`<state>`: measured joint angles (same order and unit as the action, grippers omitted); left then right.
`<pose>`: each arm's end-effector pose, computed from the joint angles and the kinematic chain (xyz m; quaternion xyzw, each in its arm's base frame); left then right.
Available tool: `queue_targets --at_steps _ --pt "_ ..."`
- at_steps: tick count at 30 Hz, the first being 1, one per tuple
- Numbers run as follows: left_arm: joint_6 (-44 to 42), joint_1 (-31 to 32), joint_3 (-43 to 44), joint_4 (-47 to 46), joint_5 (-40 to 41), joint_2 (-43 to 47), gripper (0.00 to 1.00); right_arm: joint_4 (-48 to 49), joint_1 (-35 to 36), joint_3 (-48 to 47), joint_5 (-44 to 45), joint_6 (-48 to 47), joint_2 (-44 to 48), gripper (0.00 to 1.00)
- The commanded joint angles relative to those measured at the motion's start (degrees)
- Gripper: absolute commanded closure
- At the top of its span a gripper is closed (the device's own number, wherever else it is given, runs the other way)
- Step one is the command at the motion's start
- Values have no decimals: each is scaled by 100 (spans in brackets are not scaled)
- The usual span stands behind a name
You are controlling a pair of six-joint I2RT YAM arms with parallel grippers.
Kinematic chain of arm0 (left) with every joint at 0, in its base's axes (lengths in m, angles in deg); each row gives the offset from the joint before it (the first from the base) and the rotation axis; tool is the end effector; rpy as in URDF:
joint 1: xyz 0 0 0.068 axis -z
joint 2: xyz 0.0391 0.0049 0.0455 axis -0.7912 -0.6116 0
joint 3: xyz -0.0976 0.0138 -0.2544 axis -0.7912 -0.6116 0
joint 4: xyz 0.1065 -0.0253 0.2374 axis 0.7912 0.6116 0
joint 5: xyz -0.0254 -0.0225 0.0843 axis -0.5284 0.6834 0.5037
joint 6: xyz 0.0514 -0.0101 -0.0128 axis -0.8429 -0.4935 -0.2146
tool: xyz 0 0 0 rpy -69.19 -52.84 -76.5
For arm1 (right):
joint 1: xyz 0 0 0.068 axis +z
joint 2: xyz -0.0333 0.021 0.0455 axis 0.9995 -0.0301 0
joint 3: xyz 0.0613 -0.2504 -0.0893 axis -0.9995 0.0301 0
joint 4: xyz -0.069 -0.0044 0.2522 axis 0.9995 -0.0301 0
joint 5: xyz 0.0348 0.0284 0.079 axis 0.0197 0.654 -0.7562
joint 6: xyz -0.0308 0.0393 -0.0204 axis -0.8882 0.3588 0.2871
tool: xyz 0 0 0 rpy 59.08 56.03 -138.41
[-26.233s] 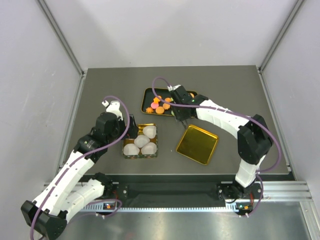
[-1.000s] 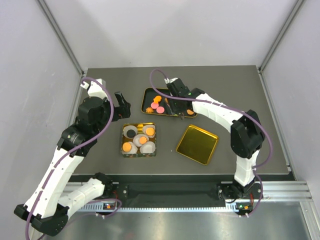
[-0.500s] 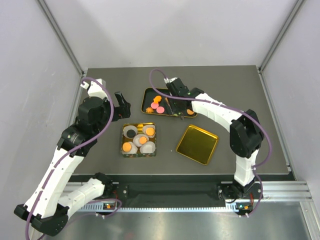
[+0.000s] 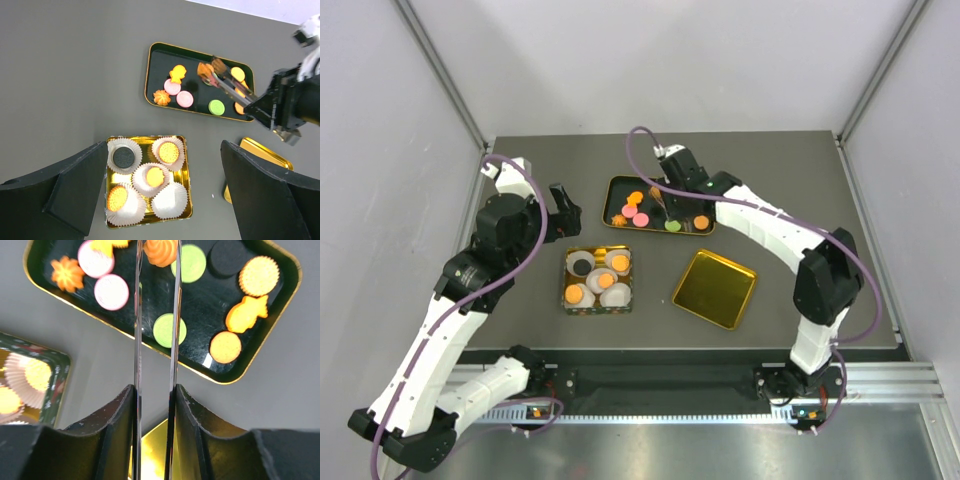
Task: Pack the cookies
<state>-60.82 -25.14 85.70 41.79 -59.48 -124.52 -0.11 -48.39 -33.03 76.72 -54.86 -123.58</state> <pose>0.1529 -0.0672 0.4089 -0.0636 0.8167 -0.1427 0.5556 0.3161 0.2539 0.2909 -0.1796 0.9166 0.0589 0.3522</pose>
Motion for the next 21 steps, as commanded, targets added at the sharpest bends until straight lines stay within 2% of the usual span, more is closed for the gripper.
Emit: queue_targets --at_steps 1,10,14,21 --pt "-65 -9 197 -251 38 12 1 91 -59 -115 52 32 493 66" --pt "-91 -9 206 -233 82 47 1 109 64 428 -808 181 1310 66" --pt "-91 -17 215 -260 91 30 1 118 554 842 -1178 252 1828 66" --pt "-82 -9 162 -347 56 -23 1 -57 1627 1458 -1249 489 2602 65"
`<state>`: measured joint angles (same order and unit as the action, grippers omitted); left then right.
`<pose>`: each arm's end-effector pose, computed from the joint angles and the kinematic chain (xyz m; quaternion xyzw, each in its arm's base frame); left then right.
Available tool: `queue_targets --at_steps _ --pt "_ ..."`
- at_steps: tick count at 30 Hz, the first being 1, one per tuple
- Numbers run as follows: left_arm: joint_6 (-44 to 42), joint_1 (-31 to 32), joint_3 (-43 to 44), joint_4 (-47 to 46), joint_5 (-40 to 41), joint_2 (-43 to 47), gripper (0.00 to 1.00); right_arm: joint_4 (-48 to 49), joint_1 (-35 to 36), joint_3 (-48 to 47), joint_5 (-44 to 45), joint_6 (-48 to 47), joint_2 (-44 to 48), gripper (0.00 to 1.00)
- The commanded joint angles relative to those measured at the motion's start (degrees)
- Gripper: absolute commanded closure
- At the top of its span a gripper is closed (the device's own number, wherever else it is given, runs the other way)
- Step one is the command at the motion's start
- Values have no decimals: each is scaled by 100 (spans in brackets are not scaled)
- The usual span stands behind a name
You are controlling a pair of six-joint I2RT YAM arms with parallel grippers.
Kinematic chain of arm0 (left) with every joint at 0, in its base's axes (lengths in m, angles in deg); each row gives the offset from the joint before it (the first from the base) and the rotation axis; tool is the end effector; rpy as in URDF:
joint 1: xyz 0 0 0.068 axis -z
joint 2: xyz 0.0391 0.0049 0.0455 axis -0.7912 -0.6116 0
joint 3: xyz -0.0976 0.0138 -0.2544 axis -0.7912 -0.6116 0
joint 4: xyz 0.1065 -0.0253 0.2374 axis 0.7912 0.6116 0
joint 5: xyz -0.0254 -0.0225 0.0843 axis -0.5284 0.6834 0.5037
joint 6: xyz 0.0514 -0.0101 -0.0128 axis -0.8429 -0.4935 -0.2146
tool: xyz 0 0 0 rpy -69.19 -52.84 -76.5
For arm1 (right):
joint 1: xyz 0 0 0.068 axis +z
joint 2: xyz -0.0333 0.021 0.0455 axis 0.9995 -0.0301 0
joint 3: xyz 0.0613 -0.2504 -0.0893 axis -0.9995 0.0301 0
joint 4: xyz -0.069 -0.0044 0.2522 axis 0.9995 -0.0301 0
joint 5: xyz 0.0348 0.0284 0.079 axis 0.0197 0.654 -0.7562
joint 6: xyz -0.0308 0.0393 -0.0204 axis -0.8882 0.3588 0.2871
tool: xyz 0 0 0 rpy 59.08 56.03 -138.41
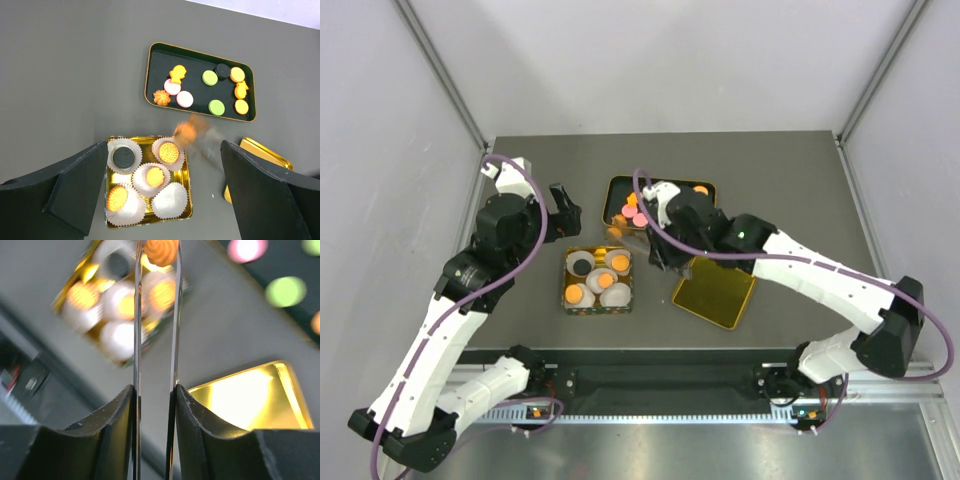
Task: Pack the cookies
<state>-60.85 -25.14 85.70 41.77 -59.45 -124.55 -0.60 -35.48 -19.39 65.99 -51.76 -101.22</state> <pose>0.1530 -0.0672 0.4089 -0.0635 0.8167 -0.1423 0.5556 0.1893 0.2472 0.3441 -0.2799 0.8678 0.2189 0.3472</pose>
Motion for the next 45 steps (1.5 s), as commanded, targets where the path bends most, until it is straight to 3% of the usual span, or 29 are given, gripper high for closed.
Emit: queue_targets --at_steps 1,12,45 --pt "-72 -9 145 -363 36 -30 1 -53 450 181 -176 214 401 65" --pt "-63 -9 136 -407 1 -65 1 -309 1242 674 -167 434 490 65" --pt "-71 -9 57 -398 45 -47 1 -300 1330 920 -176 443 393 56"
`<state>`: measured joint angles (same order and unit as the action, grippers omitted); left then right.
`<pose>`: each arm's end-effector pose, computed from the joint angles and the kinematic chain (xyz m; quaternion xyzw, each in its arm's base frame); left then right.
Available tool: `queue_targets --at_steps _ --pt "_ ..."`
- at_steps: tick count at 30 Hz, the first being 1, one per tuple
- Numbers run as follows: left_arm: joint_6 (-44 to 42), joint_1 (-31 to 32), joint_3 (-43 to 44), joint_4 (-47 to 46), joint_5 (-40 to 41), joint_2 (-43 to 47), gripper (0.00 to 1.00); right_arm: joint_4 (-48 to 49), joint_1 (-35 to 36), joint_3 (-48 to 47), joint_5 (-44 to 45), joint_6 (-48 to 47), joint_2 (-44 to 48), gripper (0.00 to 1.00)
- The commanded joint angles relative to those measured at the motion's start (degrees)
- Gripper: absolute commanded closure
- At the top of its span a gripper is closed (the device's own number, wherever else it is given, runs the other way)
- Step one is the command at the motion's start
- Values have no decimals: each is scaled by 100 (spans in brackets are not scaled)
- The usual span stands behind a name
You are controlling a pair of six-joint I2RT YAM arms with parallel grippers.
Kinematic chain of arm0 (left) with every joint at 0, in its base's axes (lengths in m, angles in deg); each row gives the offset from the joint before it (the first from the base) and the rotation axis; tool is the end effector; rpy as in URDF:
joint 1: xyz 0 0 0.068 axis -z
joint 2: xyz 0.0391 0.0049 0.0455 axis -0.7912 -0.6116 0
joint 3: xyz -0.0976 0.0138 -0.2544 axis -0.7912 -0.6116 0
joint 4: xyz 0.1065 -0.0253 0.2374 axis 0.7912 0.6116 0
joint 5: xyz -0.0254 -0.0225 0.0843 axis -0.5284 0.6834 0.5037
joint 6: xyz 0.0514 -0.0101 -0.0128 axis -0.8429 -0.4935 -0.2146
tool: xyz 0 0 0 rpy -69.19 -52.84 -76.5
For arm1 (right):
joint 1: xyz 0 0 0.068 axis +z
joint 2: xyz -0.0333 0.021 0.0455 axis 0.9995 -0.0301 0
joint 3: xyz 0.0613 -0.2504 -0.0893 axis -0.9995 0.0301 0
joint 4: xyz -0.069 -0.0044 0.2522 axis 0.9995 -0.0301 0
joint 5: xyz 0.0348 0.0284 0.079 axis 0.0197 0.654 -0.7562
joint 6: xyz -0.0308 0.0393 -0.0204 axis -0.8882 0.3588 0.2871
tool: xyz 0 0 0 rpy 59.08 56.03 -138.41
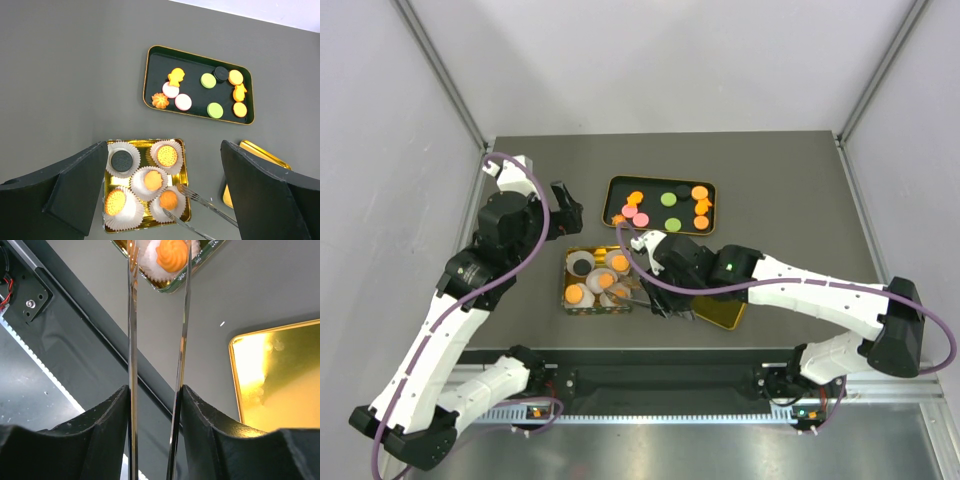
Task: Pack the cookies
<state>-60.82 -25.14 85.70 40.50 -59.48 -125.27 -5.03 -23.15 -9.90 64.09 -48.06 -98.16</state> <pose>0.1571 -0.0693 0.4093 -0.0642 0.8140 -0.1447 0.5589 0.1202 0.2590 0.2994 -0.3642 0.8739 0.2168 0.2382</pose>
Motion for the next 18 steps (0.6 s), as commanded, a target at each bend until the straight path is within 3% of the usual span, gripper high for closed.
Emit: queue_targets --at_steps 1,18 --pt "-74 -9 65 -271 47 33 1 144 106 -28 14 82 87 56" --pt "-47 -9 92 -254 21 42 1 144 -51 -397 313 -5 298 55"
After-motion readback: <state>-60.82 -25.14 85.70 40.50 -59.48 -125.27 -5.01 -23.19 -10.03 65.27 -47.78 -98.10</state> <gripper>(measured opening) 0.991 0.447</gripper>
